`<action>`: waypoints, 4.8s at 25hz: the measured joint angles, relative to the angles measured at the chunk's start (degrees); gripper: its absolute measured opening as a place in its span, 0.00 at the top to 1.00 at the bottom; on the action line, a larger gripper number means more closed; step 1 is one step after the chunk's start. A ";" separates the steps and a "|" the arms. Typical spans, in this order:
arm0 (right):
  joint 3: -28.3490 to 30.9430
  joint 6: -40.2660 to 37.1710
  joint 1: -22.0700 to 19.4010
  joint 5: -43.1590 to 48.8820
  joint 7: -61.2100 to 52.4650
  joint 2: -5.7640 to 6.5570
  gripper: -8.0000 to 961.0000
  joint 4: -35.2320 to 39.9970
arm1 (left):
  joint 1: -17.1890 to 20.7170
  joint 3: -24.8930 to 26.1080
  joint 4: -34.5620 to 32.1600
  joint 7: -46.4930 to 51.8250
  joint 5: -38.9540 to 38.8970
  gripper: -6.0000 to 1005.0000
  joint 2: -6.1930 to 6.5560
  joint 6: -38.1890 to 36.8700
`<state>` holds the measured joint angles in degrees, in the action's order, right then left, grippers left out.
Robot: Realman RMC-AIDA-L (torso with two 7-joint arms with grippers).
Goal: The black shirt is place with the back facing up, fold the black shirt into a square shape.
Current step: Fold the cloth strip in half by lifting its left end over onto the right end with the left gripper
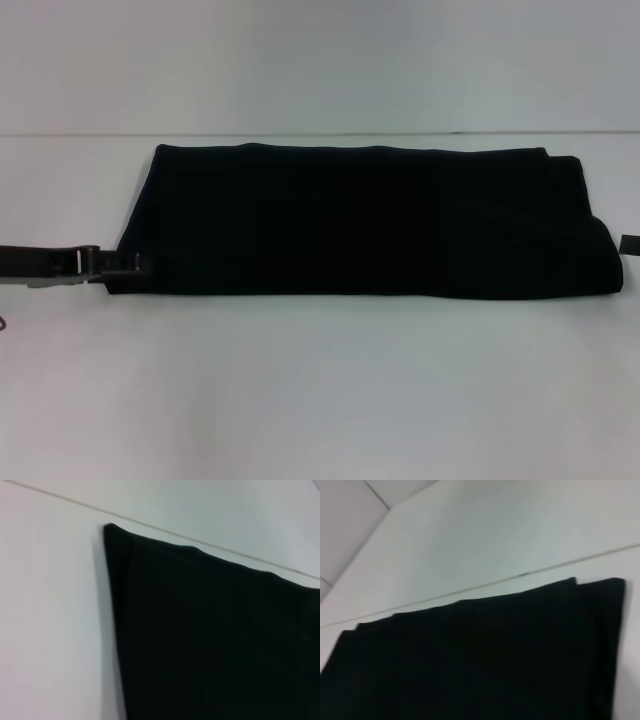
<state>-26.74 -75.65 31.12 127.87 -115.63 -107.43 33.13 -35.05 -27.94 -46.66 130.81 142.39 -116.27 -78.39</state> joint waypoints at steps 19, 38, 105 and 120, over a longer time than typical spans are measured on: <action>0.38 3.99 1.05 1.60 -0.13 -1.03 0.36 -0.52 | -1.11 -5.26 4.60 0.36 0.06 0.16 -0.97 14.54; -0.11 5.85 1.23 1.59 -0.22 -1.03 0.38 -1.02 | -2.32 -8.21 4.96 -0.40 0.13 0.22 -0.88 12.83; 4.50 5.97 4.85 -0.18 2.87 -3.20 0.54 1.52 | -2.16 -7.22 4.80 -3.34 -0.22 0.93 -0.62 10.20; -8.74 22.00 11.09 0.02 2.89 -7.00 0.91 -5.87 | -2.47 -7.31 5.04 -3.37 -0.36 0.90 -0.63 10.35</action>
<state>-35.49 -53.66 42.21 127.88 -112.74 -114.43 27.26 -37.51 -35.25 -41.63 127.44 142.03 -116.90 -68.04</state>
